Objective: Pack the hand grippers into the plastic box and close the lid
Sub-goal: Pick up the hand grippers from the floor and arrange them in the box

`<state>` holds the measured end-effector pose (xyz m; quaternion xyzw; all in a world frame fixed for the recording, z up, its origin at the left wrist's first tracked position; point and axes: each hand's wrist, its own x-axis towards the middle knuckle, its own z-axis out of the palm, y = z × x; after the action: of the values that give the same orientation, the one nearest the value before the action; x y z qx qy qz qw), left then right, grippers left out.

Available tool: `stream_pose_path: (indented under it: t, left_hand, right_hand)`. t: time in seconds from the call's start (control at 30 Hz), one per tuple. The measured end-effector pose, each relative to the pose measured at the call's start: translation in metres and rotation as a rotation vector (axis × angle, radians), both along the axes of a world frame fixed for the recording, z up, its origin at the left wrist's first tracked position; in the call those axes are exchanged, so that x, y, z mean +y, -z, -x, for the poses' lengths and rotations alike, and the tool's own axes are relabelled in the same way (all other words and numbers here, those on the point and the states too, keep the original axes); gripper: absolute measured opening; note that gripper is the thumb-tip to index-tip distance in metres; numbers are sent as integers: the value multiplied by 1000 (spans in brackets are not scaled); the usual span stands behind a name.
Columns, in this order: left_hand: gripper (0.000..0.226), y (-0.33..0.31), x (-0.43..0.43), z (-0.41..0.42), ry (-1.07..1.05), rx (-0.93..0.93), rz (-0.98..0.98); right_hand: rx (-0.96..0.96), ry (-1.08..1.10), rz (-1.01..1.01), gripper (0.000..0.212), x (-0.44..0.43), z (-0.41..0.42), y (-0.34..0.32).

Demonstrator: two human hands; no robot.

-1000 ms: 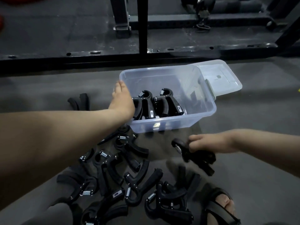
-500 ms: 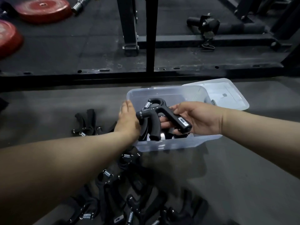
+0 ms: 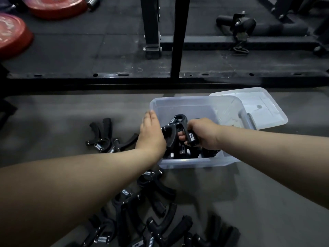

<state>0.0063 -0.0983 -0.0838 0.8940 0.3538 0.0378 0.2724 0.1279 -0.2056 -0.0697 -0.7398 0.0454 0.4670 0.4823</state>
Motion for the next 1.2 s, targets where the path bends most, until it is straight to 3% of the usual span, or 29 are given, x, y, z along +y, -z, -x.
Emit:
stream_pose_path:
  t: [0.1,0.23,0.37,0.87,1.03,1.2]
  left_hand:
    - [77,1,2,1,8,-23,12]
    - [70,4,4,1,9,-54,25]
    - [60,6,6,-1,10,-69,16]
    - [56,8,5,0,68,-126,-10]
    - [59,6,3,0,42,-103,3]
    - [60,4,4,-1,51,-85,1]
  right_hand:
    - [-101,-147,50,24,8,4,10]
    - [-457,-427,297,7,8,8,15]
    - [-649,-665,455,40,9,9,17]
    - [-699,-769,490,53,13,13,28]
    - [-720,-766,466,43,12,13,27]
    - [-688,-797,497,48,10,18,28]
